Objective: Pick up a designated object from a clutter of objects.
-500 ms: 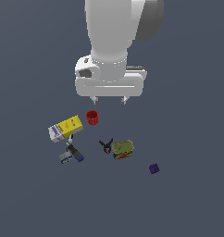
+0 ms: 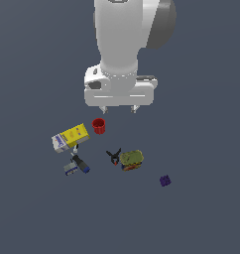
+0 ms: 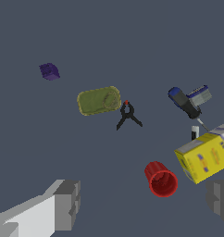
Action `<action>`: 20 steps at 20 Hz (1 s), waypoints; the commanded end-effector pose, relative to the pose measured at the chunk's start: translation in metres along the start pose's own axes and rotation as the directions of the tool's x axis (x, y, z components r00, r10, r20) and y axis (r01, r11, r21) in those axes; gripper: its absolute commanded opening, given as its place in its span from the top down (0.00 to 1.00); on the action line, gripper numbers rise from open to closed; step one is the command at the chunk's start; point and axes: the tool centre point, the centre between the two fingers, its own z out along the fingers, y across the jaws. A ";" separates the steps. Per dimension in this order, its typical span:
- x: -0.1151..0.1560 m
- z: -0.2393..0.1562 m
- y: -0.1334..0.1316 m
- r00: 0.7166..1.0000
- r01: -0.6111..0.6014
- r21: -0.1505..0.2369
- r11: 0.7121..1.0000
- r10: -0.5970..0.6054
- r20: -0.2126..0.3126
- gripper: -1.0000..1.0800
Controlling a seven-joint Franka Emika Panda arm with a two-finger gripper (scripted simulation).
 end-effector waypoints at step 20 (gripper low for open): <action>0.053 0.035 -0.035 0.998 0.065 -0.021 0.998 -0.065 -0.010 0.04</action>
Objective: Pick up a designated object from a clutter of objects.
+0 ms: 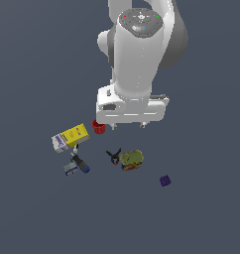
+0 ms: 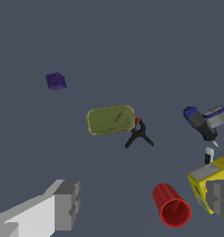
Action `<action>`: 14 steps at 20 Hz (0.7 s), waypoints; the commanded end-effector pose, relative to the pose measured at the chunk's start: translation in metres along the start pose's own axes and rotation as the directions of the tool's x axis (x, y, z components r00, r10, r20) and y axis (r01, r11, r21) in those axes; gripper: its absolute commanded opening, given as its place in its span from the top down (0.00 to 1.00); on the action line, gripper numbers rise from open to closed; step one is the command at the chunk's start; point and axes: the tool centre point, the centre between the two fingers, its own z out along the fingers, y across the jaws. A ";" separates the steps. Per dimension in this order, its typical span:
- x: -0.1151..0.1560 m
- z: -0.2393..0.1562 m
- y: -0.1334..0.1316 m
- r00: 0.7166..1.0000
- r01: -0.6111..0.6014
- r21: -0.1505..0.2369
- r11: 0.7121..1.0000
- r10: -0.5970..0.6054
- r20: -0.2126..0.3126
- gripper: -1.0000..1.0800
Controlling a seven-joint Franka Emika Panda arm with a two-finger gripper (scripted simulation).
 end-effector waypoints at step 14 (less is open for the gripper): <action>0.097 0.097 -0.089 0.991 0.127 -0.017 0.992 -0.128 -0.042 0.04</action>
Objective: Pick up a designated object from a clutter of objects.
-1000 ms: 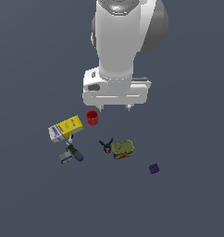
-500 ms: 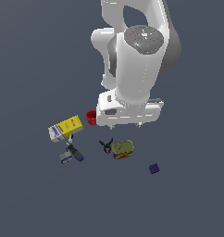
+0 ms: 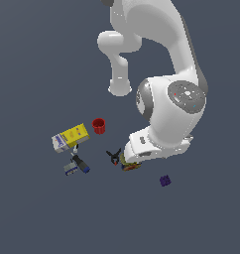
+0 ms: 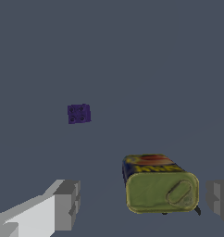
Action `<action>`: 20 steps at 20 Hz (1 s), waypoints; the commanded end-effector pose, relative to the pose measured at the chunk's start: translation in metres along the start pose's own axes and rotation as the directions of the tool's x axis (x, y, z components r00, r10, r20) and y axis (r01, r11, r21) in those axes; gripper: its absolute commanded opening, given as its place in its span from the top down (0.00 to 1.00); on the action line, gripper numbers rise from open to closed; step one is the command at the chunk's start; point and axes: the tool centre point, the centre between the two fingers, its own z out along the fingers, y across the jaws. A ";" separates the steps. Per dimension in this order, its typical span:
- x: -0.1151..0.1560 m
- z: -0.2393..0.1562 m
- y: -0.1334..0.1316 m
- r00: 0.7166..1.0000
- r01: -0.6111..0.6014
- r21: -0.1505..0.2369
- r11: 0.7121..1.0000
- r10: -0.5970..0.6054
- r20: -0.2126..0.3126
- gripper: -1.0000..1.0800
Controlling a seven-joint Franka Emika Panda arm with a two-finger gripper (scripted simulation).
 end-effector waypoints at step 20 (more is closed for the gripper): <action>0.053 0.100 -0.078 0.995 0.091 0.015 0.996 -0.090 -0.037 0.04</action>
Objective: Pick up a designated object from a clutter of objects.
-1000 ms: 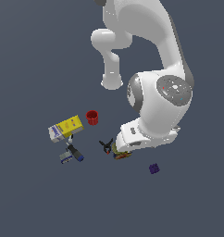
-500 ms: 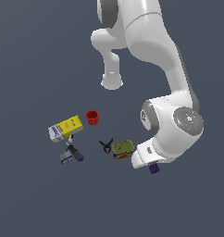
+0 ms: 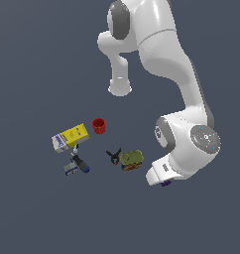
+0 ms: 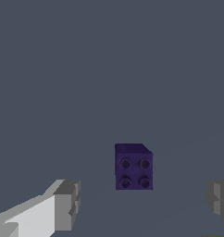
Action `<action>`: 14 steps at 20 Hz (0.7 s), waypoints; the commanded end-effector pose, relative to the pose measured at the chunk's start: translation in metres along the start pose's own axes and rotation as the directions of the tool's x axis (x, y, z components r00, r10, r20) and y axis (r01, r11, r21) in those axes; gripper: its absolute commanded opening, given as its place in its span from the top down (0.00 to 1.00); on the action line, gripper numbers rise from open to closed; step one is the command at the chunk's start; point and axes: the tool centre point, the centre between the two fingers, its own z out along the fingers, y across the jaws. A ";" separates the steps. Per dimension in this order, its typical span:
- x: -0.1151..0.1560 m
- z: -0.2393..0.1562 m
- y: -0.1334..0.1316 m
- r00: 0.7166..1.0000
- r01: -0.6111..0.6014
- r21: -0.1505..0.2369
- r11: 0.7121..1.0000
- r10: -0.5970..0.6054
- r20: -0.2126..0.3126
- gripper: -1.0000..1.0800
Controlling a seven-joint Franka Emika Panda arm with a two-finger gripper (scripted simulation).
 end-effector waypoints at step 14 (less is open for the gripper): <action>0.000 0.048 -0.001 1.000 0.001 0.000 1.000 -0.001 -0.002 0.04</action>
